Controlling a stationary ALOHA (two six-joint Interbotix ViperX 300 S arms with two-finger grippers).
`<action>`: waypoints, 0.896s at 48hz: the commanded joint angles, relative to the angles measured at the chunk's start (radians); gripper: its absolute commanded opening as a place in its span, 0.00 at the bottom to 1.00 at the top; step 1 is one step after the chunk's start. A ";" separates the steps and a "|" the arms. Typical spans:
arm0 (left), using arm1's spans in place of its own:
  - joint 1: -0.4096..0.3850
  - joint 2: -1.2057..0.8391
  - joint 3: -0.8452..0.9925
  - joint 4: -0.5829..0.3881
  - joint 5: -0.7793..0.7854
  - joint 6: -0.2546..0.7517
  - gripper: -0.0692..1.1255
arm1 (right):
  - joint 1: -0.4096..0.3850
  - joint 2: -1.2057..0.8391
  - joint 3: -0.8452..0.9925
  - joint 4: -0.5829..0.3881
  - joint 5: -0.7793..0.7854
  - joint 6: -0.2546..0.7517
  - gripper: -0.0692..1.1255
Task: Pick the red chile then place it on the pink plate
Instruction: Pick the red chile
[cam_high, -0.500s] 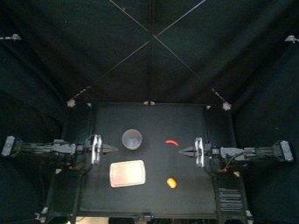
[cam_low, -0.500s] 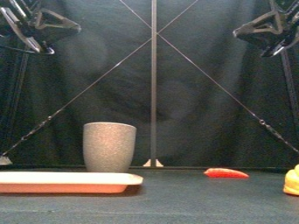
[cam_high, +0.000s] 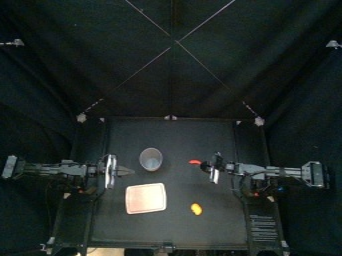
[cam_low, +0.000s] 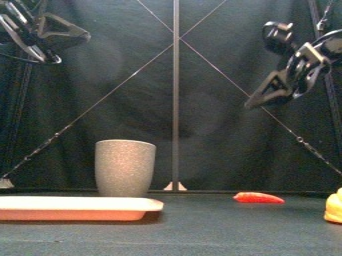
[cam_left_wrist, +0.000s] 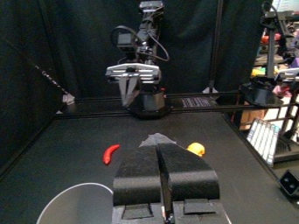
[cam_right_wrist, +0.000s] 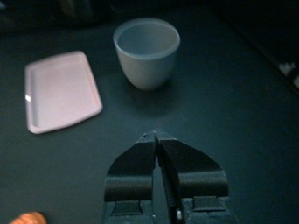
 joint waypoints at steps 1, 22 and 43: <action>0.002 0.002 -0.011 0.003 -0.005 0.002 0.03 | -0.055 0.080 -0.060 -0.031 0.081 0.000 0.20; 0.002 0.003 -0.008 0.009 -0.003 0.002 0.03 | -0.172 0.328 -0.135 -0.055 0.150 0.009 0.86; 0.003 0.003 -0.005 0.018 -0.003 0.002 0.03 | -0.175 0.472 -0.178 -0.063 0.190 0.008 0.93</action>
